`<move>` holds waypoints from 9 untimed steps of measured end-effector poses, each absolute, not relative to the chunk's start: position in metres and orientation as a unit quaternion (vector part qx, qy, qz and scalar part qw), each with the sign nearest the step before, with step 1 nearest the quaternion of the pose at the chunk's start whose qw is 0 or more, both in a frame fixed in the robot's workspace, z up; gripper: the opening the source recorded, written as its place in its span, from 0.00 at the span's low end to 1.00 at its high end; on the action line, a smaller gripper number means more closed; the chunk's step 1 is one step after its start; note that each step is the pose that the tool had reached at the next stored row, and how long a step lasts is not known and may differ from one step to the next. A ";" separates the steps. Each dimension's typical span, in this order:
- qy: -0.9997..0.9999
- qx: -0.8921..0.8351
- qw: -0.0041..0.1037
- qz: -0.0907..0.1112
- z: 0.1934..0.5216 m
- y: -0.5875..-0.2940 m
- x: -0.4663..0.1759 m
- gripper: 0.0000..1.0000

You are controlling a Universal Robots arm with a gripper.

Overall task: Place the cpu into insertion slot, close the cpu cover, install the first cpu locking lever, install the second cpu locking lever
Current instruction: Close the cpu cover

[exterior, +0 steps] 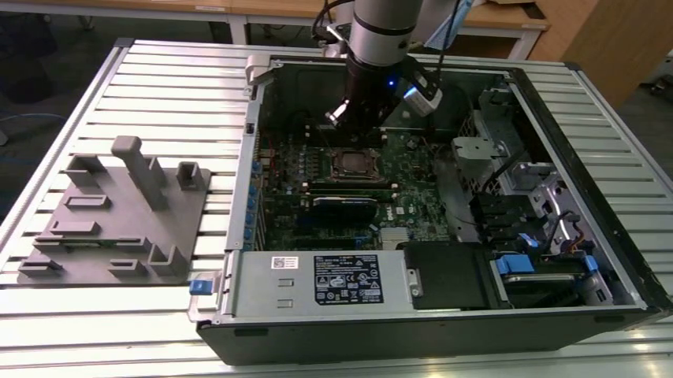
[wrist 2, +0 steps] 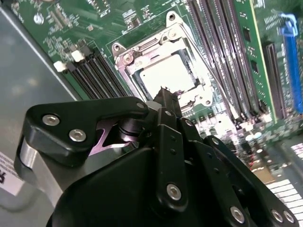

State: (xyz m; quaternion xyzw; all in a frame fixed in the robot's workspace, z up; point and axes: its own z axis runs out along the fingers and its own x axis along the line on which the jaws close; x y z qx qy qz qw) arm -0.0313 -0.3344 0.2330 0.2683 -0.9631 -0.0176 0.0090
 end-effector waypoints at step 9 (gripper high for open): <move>-0.982 0.189 0.008 -0.018 0.231 -0.334 -0.031 0.10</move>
